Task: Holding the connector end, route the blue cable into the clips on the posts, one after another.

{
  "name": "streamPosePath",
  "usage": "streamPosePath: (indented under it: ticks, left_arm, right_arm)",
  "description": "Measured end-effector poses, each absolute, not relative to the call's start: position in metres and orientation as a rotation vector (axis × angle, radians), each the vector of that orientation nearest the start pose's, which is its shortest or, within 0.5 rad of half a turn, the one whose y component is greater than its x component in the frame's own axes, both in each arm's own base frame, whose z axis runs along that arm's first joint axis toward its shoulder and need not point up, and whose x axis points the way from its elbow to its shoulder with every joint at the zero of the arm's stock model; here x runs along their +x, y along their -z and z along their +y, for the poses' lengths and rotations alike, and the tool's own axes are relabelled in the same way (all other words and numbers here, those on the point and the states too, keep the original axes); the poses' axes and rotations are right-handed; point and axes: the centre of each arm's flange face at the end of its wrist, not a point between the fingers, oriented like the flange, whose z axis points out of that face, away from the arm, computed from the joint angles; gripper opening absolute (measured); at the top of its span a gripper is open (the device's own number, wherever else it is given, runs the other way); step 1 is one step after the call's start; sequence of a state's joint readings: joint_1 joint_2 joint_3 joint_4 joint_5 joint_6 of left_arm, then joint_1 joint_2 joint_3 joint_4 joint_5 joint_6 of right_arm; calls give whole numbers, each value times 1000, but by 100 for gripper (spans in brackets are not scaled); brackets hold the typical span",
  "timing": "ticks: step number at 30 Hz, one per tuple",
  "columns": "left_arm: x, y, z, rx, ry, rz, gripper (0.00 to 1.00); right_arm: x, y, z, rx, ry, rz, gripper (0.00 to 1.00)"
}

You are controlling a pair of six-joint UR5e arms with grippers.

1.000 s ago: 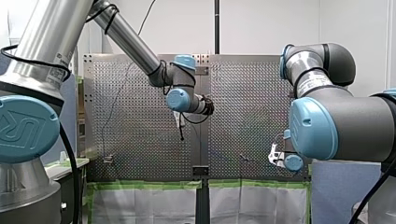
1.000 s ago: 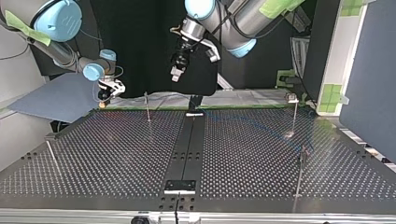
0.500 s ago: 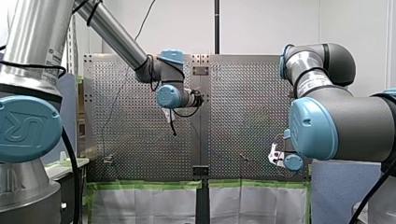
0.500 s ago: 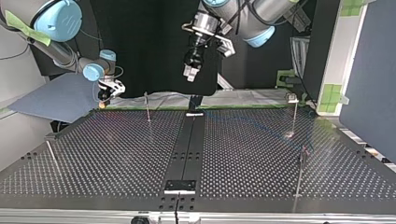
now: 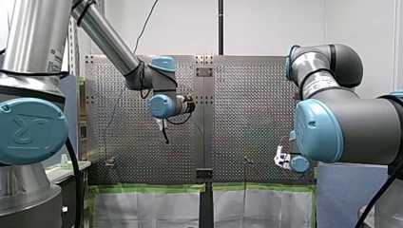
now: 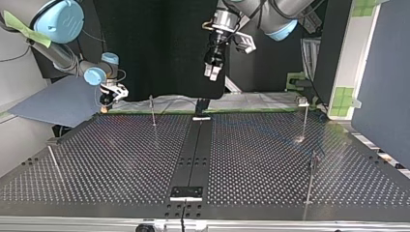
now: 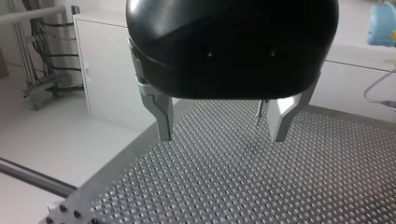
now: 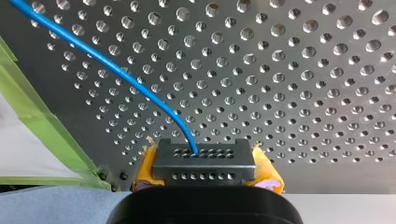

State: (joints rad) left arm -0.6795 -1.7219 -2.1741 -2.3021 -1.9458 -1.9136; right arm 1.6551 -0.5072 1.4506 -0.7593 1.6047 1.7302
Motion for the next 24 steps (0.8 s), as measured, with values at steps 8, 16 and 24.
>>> streamPosePath:
  ticks: [8,16,24]
  left_arm:
    - [291,-208,-341,-48,522,1527,100]
    - [291,-207,-340,-48,520,1528,100]
    - [291,-207,-340,-48,520,1528,100]
  right_arm:
    - [188,65,-667,1306,-1248,-1443,0]
    - [188,65,-667,1307,-1248,-1442,0]
    - [188,65,-667,1307,-1248,-1442,0]
